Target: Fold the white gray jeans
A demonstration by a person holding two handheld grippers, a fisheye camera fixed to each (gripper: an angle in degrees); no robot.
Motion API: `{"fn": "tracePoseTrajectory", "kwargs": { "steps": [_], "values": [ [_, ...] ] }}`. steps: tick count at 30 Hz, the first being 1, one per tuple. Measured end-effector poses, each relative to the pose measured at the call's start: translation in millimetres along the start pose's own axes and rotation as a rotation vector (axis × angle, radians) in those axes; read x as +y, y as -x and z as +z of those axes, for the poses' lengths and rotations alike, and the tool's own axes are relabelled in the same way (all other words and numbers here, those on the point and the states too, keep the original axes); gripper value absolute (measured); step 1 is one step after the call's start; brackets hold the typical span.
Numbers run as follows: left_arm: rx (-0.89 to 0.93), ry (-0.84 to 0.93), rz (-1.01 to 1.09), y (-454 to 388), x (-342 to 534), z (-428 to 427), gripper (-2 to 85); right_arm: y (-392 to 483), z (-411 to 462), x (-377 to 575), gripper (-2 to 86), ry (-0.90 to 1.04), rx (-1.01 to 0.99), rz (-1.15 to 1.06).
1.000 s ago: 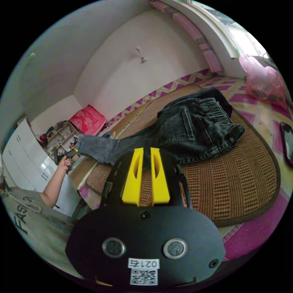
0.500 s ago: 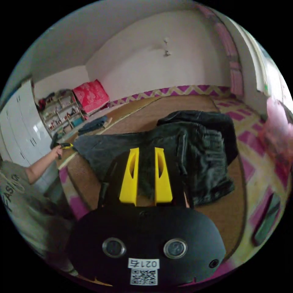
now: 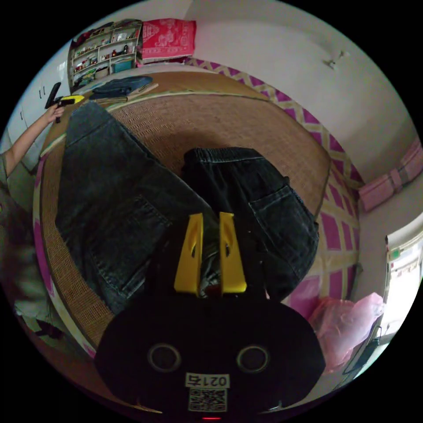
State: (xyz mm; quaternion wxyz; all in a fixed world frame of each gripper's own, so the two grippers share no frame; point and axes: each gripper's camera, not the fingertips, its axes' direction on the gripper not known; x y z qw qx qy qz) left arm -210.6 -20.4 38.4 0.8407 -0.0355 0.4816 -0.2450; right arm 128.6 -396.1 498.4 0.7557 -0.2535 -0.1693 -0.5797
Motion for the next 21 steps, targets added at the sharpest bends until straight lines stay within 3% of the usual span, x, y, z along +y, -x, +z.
{"fn": "tracePoseTrajectory", "kwargs": {
  "steps": [10,13,16,21],
  "values": [
    [-0.035,0.253,0.162,-14.0,-32.0,73.9,9.3,6.7,-36.8,-2.6,-1.0,-0.092,-0.021,-0.035],
    [-0.046,0.328,0.21,-25.4,-28.9,82.0,6.2,10.4,-46.1,-4.1,-1.0,-0.086,-0.015,-0.041],
    [-0.072,0.24,0.232,-40.0,-23.4,57.8,0.3,10.5,-56.2,-4.3,-1.0,-0.085,-0.021,-0.033],
    [-0.087,0.007,0.252,-63.5,-0.6,-15.5,-0.9,9.9,-90.3,7.0,-1.0,-0.141,-0.047,-0.001]
  ]
}}
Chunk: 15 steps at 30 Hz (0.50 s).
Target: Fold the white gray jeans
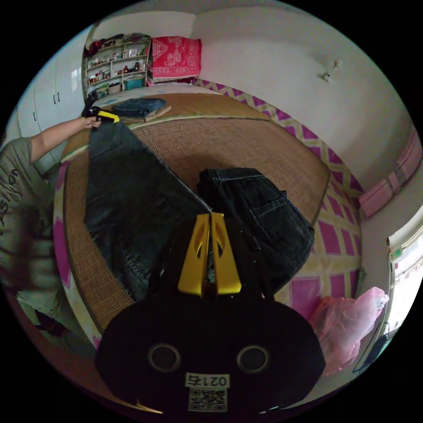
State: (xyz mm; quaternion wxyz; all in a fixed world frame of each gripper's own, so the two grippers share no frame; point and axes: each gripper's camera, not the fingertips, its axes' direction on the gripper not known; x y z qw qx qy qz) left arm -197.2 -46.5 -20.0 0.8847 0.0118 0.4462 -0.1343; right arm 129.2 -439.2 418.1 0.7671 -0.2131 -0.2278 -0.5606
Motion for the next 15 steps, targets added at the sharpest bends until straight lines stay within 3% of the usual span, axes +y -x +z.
{"fn": "tracePoseTrajectory", "kwargs": {
  "steps": [7,11,15],
  "values": [
    [0.037,-0.245,0.043,-66.6,67.2,-176.5,-1.0,66.2,-126.2,80.0,-1.0,-0.225,-0.004,-0.014],
    [0.133,-0.238,0.021,-113.6,138.4,-242.6,-1.0,126.1,-175.0,165.3,-1.0,-0.285,-0.081,0.002],
    [0.176,-0.148,-0.076,-143.9,198.1,-248.4,-0.9,173.7,-159.7,221.9,-1.0,-0.202,-0.182,0.032]
  ]
}}
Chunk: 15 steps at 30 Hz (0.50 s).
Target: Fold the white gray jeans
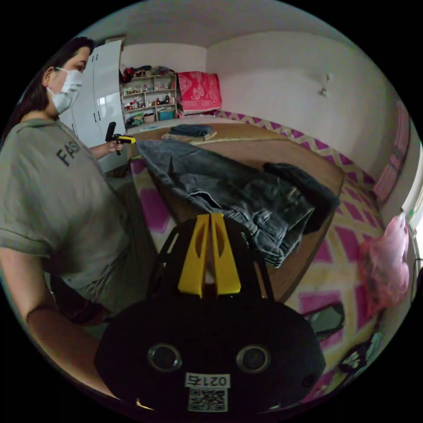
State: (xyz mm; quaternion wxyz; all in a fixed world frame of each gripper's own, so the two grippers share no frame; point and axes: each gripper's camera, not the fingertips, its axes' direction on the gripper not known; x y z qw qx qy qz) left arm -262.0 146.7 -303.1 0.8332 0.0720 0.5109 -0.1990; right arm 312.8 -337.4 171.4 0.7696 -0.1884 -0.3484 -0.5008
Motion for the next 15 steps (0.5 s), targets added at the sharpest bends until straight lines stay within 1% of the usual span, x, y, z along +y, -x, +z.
{"fn": "tracePoseTrajectory", "kwargs": {
  "steps": [2,3,4,5,8,10,12,13,14,15],
  "values": [
    [0.018,0.043,-0.132,-3.1,40.7,11.3,-0.9,11.0,29.4,34.8,-1.0,0.055,-0.049,0.082],
    [0.022,0.05,-0.164,-3.4,49.2,13.9,-0.9,12.4,38.1,42.4,-1.0,0.071,-0.053,0.102],
    [0.022,0.043,-0.223,-4.5,63.1,15.1,-0.9,14.0,54.9,56.2,-1.0,0.102,-0.064,0.144],
    [0.035,-0.033,-0.274,-5.7,71.2,4.9,-0.9,14.5,64.3,67.5,-0.9,0.103,-0.073,0.191],
    [0.057,-0.018,-0.31,-11.0,71.1,-24.6,-0.9,19.4,51.0,78.7,-0.8,0.085,-0.101,0.232],
    [0.068,-0.085,-0.294,-15.9,66.3,-54.9,-0.9,26.7,34.6,75.2,-0.8,0.122,-0.114,0.205],
    [-0.025,-0.132,-0.291,-19.6,56.3,-81.5,-1.0,31.8,16.2,68.2,-0.8,0.142,-0.118,0.174],
    [-0.121,-0.136,-0.299,-20.5,47.0,-91.8,-1.0,33.1,1.2,61.8,-0.7,0.094,-0.085,0.165],
    [-0.183,-0.134,-0.299,-19.8,36.5,-96.4,-1.0,32.6,-13.3,54.5,-0.7,-0.002,-0.038,0.175],
    [-0.199,-0.137,-0.293,-19.2,31.6,-96.9,-1.0,31.7,-18.3,50.7,-0.7,-0.053,-0.024,0.183]
  ]
}}
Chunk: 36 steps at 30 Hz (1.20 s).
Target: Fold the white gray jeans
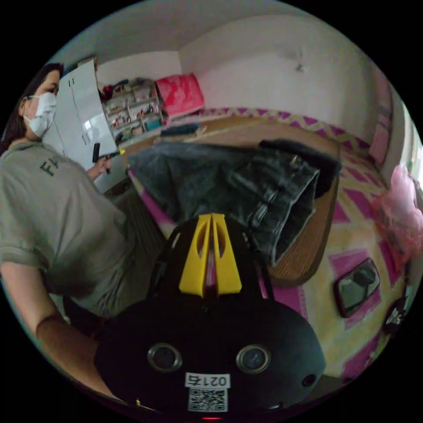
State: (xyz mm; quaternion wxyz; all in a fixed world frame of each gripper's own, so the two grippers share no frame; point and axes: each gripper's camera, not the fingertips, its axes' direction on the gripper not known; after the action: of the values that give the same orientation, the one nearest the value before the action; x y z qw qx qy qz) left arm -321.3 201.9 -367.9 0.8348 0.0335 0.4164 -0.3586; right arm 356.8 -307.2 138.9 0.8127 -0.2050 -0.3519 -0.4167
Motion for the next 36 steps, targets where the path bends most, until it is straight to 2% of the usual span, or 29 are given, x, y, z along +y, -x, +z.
{"fn": "tracePoseTrajectory", "kwargs": {
  "steps": [1,3,6,7,8,14,22,27,30,31,36],
  "values": [
    [-0.038,-0.003,-0.007,0.0,-9.6,4.5,-1.0,-1.7,-2.3,-9.0,-0.7,-0.077,0.026,0.023],
    [-0.054,0.025,-0.034,2.7,-21.5,21.0,-0.9,-3.1,14.8,-23.9,-0.6,-0.067,0.12,0.05],
    [-0.076,0.191,-0.085,10.9,-25.6,63.4,-0.9,-3.2,69.8,-35.9,-0.6,0.13,0.348,0.076],
    [-0.084,0.328,-0.139,17.9,-17.5,80.5,-0.9,-4.6,89.4,-31.5,-0.6,0.213,0.405,0.094],
    [-0.052,0.216,-0.204,23.2,-9.4,66.8,-0.9,-0.1,100.0,-28.0,-0.7,0.265,0.435,0.089],
    [-0.041,0.191,-0.237,18.8,18.6,37.1,-1.0,37.7,113.0,-24.4,-0.6,0.31,0.667,0.109],
    [-0.045,0.194,-0.214,16.5,26.0,23.5,-1.0,15.2,86.3,-13.6,-0.5,0.333,0.513,0.315],
    [-0.114,0.268,-0.122,1.6,18.9,21.5,-1.0,16.8,78.6,-0.7,0.0,0.335,0.526,0.333],
    [-0.134,0.287,-0.144,2.8,16.6,15.5,-0.9,19.1,68.8,13.4,0.8,0.281,0.553,0.385],
    [-0.136,0.285,-0.17,4.6,16.6,9.3,-0.9,20.3,57.6,19.7,3.9,0.253,0.537,0.405],
    [-0.119,0.097,-0.305,3.1,30.7,-52.6,0.2,28.6,-31.3,76.1,10.5,-0.025,0.46,0.665]
  ]
}}
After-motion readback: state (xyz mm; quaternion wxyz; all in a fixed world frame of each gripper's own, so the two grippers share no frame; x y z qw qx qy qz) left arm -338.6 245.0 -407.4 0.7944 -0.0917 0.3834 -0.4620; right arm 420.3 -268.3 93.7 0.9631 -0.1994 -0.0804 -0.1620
